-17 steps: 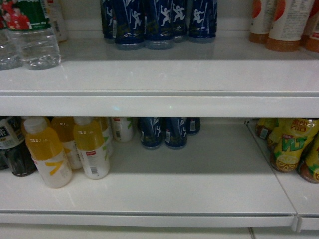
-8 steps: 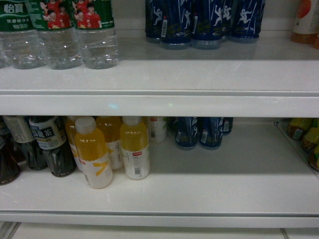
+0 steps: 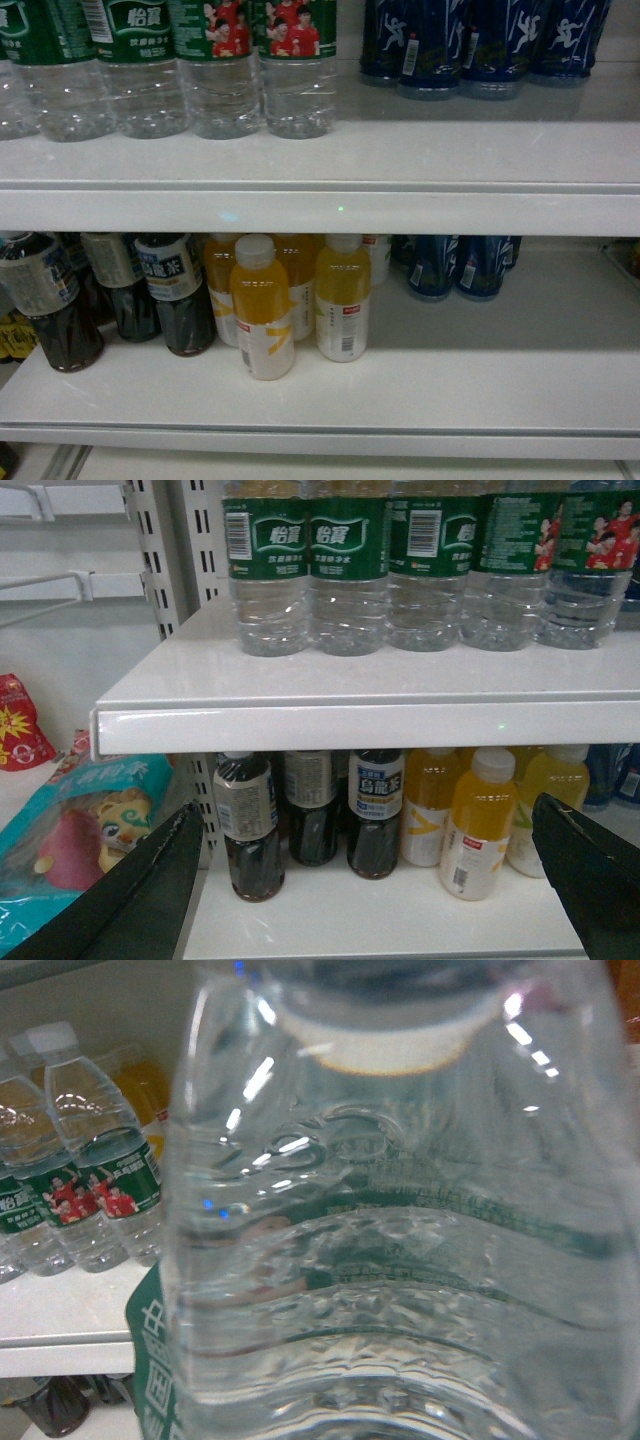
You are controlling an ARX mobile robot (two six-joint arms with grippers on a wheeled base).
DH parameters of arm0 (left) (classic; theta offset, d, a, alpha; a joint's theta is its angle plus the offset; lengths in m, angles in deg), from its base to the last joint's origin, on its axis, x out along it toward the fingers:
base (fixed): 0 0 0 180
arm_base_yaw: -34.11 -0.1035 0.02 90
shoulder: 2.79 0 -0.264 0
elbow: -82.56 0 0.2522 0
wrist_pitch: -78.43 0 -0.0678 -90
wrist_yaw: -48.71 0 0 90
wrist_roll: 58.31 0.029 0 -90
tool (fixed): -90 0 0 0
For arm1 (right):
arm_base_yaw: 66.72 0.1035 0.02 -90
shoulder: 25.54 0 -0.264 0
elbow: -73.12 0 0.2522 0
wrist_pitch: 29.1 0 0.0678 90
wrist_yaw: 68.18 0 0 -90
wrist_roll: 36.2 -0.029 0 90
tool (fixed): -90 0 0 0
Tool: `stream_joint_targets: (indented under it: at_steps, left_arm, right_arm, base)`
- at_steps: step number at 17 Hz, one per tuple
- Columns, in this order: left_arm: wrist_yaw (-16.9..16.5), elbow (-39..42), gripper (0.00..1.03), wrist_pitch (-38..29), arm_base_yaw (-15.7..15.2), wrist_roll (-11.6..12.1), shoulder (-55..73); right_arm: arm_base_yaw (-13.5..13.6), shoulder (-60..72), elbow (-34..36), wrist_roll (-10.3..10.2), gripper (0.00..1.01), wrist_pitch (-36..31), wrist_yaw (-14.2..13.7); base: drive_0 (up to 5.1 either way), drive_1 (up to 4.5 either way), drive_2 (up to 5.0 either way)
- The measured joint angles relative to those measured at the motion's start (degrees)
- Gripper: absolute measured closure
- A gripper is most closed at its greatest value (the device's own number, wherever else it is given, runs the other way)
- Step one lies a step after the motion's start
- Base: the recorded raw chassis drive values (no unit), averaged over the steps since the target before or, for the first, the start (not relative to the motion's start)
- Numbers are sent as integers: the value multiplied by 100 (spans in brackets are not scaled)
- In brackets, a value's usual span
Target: Move water from second to third shelf
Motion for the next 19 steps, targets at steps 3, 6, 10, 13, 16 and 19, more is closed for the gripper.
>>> stream_joint_targets:
  at_steps: [3, 6, 10, 13, 16, 19]
  left_arm:
    - [0, 0, 5, 0, 0, 0, 0]
    - [0, 0, 5, 2, 0, 2, 0]
    - [0, 0, 5, 0, 0, 2, 0]
    - [-2, 0, 5, 2, 0, 2, 0]
    - [0, 0, 5, 2, 0, 0, 0]
    - [0, 0, 5, 0, 0, 2, 0]
  right_arm:
    - [0, -4, 0, 0, 59, -4, 0]
    - [0, 0, 0, 0, 59, 9, 0]
    - [0, -2, 0, 0, 59, 35, 0]
    - [0, -2, 0, 0, 59, 4, 0]
    - [0, -4, 0, 0, 59, 13, 0]
    - [0, -2, 0, 0, 59, 17, 0]
  base:
    - [-336, 173, 173]
    - [-330, 179, 179]
    - [-348, 161, 161]
    - [-343, 167, 167]
    - [-348, 161, 161]
    - [-345, 164, 164]
